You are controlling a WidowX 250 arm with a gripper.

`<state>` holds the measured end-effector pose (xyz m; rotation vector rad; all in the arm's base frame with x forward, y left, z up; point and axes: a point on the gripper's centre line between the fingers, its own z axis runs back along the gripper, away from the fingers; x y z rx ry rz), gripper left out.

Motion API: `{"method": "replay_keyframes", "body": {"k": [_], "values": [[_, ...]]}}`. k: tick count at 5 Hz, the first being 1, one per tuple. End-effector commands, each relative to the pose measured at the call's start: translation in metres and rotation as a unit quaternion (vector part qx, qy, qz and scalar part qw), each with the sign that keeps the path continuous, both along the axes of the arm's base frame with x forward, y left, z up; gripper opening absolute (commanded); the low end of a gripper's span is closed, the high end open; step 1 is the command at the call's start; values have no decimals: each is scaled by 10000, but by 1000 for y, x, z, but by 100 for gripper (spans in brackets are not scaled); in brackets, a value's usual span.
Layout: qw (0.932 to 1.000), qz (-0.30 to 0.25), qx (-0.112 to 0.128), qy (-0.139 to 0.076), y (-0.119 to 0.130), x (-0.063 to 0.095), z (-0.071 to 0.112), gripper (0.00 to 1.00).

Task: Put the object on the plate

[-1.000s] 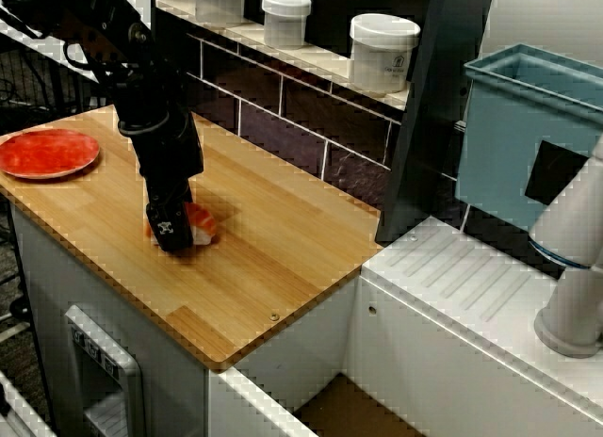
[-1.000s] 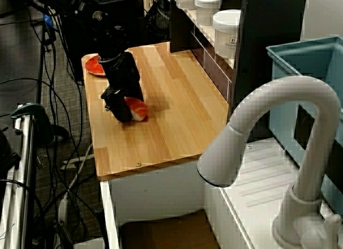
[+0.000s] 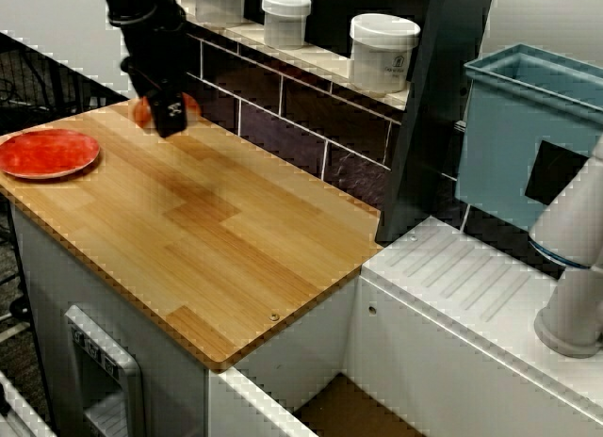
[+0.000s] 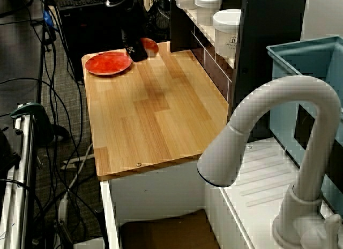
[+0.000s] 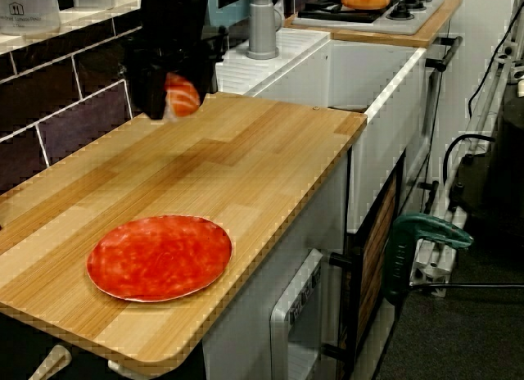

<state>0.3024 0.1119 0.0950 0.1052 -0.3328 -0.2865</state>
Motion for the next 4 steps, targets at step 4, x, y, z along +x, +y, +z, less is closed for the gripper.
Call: {"method": "replay_keyframes", "body": {"k": [4], "values": [[9944, 1057, 50, 31, 131, -43, 13, 0]]}}
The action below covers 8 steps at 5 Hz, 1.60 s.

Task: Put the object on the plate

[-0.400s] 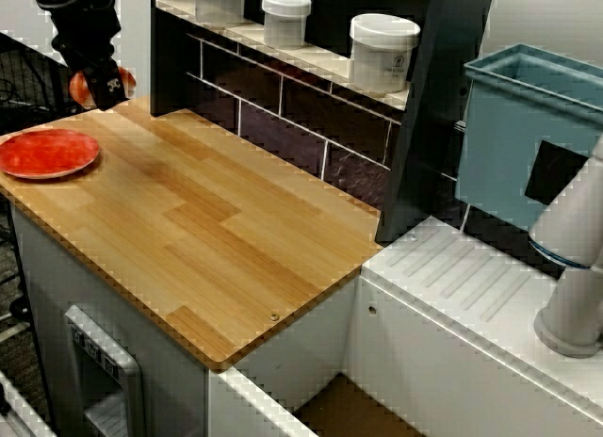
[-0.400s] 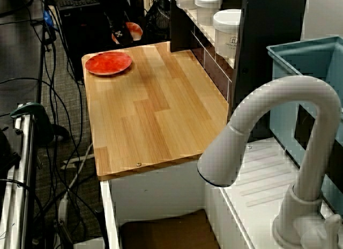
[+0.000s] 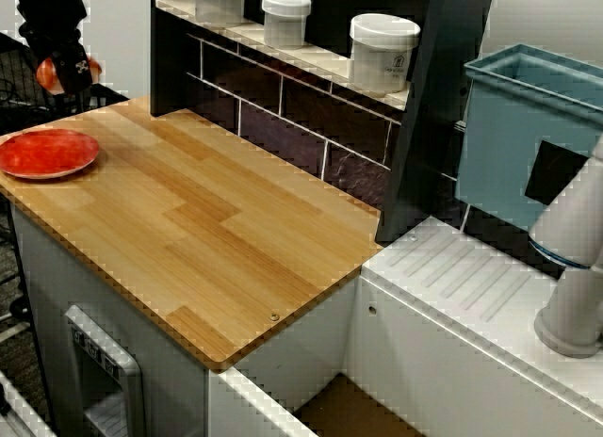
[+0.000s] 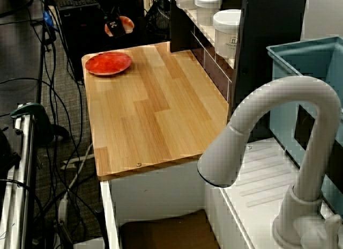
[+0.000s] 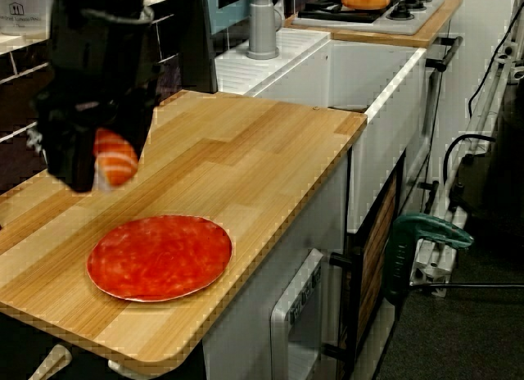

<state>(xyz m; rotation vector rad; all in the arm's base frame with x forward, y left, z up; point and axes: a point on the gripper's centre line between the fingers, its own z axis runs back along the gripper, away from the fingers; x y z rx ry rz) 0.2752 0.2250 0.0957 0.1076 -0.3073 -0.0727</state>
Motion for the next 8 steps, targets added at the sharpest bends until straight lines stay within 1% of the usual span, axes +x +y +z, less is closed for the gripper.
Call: {"method": "replay_keyframes", "body": {"k": [1, 2, 4, 5, 7, 8], "values": [[9992, -128, 298, 252, 12, -24, 8, 0], [9987, -225, 383, 251, 4, -30, 2, 0], [9988, -244, 350, 235, -10, -31, -3, 0], [9986, -216, 401, 250, -12, -29, -10, 0], [9971, -347, 584, 346, -17, -39, -29, 0], [9970, -233, 629, 377, -16, -38, -32, 51]]}}
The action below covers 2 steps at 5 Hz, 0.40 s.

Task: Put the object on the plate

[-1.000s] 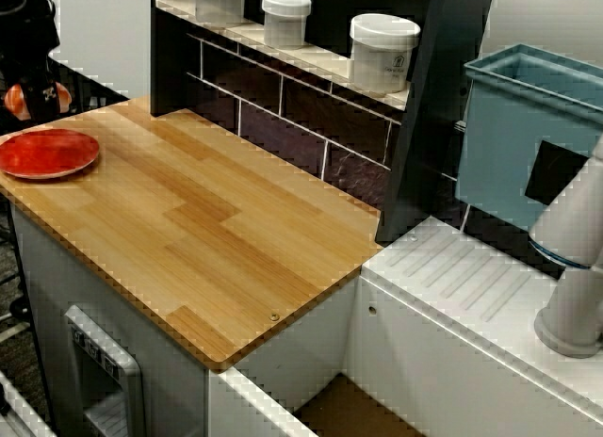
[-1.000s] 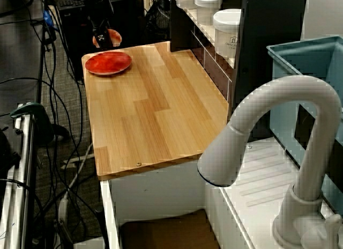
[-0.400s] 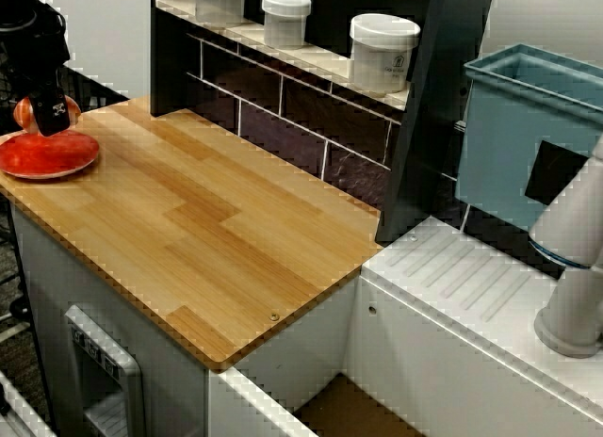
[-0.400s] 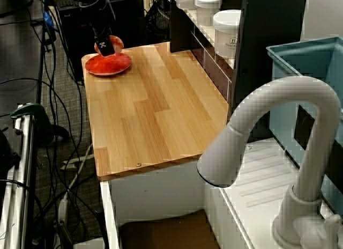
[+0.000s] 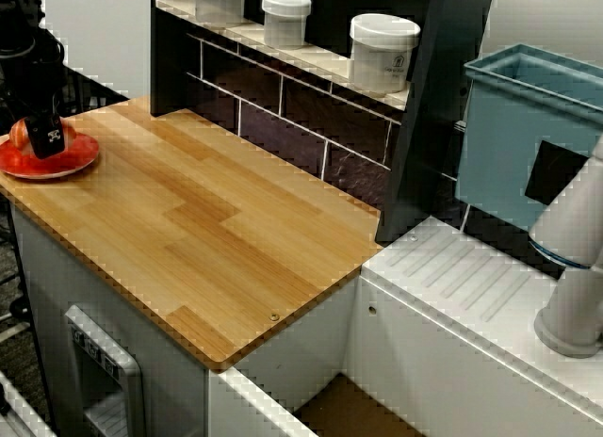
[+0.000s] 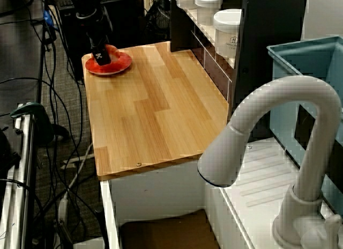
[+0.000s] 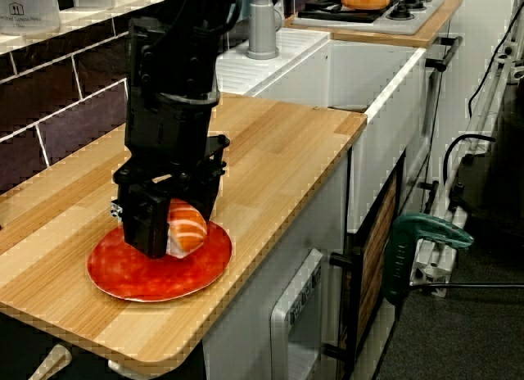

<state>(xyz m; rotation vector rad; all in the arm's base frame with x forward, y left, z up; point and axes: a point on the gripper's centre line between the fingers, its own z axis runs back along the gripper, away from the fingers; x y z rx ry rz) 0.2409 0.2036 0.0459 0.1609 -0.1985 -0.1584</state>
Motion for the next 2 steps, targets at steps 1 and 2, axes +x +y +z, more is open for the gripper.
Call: {"method": "replay_keyframes", "body": {"k": [1, 2], "values": [[9993, 114, 285, -215, 6, -5, 18, 100], [9994, 140, 244, -210, 8, -3, 20, 100]]}}
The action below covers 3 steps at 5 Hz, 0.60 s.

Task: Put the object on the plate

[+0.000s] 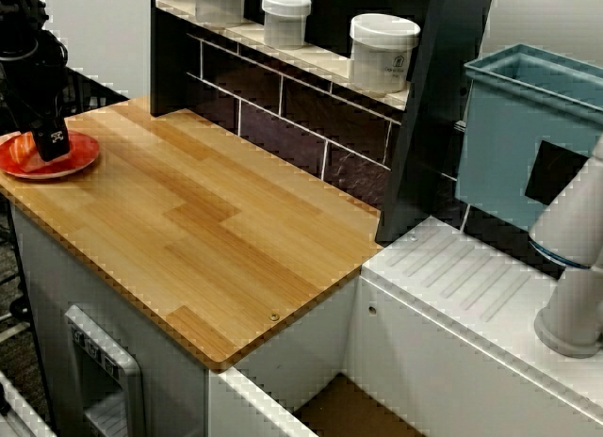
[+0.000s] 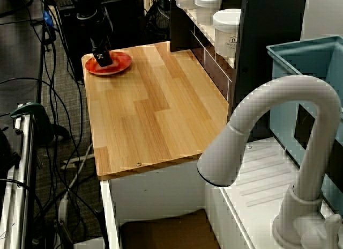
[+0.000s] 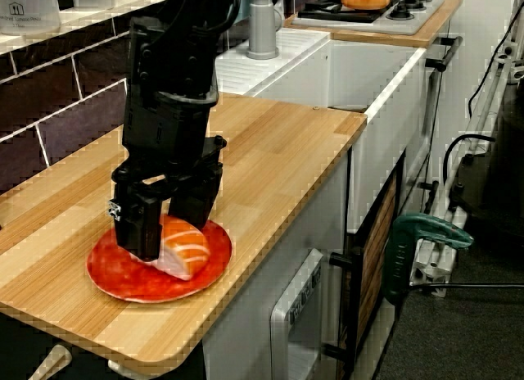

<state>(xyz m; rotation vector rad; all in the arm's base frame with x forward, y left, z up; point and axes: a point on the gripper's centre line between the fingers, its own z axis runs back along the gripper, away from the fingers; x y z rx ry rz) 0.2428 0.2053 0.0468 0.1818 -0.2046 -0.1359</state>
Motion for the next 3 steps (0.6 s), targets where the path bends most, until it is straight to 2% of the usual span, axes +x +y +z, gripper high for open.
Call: {"method": "replay_keyframes", "body": {"k": [1, 3], "values": [[9998, 62, 105, -133, 7, -2, 23, 100], [9998, 123, 4, -150, 10, 2, 32, 100]]}}
